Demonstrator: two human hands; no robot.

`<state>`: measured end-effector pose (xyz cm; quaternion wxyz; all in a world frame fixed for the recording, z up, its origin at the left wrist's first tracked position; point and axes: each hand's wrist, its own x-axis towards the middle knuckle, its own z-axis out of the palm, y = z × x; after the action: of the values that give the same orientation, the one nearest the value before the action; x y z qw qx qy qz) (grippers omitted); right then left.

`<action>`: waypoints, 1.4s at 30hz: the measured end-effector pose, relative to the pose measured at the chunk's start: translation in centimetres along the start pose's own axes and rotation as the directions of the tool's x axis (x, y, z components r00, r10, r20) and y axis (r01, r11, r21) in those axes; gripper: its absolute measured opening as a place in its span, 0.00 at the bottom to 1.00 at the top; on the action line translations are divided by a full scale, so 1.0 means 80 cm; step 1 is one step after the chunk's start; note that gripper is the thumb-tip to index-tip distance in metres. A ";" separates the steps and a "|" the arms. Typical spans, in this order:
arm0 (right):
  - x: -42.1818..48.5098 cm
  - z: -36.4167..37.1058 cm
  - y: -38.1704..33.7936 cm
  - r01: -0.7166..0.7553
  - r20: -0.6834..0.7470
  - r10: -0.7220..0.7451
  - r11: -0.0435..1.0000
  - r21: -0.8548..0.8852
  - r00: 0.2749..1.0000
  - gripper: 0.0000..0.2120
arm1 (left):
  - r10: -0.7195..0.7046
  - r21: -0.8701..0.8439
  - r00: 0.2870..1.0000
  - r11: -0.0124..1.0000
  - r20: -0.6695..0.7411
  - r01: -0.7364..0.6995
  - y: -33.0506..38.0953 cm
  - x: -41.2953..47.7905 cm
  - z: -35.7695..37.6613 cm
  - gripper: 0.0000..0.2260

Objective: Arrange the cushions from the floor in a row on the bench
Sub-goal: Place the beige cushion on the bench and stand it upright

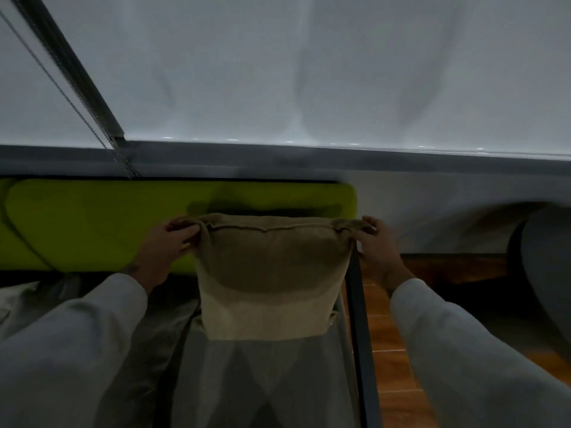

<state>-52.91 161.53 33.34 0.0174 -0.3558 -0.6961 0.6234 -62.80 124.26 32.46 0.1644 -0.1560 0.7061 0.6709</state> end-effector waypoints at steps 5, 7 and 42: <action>-0.019 0.007 0.051 -0.123 0.355 0.100 0.992 0.042 0.930 0.51 | -0.087 0.056 0.983 0.995 0.160 0.079 -0.036 -0.005 -0.007 0.38; -0.022 0.016 0.065 -0.125 0.352 0.130 0.991 -0.036 0.927 0.60 | -0.088 0.083 0.981 0.994 0.172 0.075 -0.042 -0.002 -0.010 0.44; 0.005 0.006 0.051 -0.092 0.226 0.149 0.965 -0.245 0.963 0.59 | -0.247 0.244 0.969 0.940 0.005 0.238 -0.036 -0.010 0.039 0.20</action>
<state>-51.48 161.23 29.43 -0.1478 -0.3185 -0.7381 0.5762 -60.73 127.23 30.09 0.2759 -0.2087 0.7550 0.5571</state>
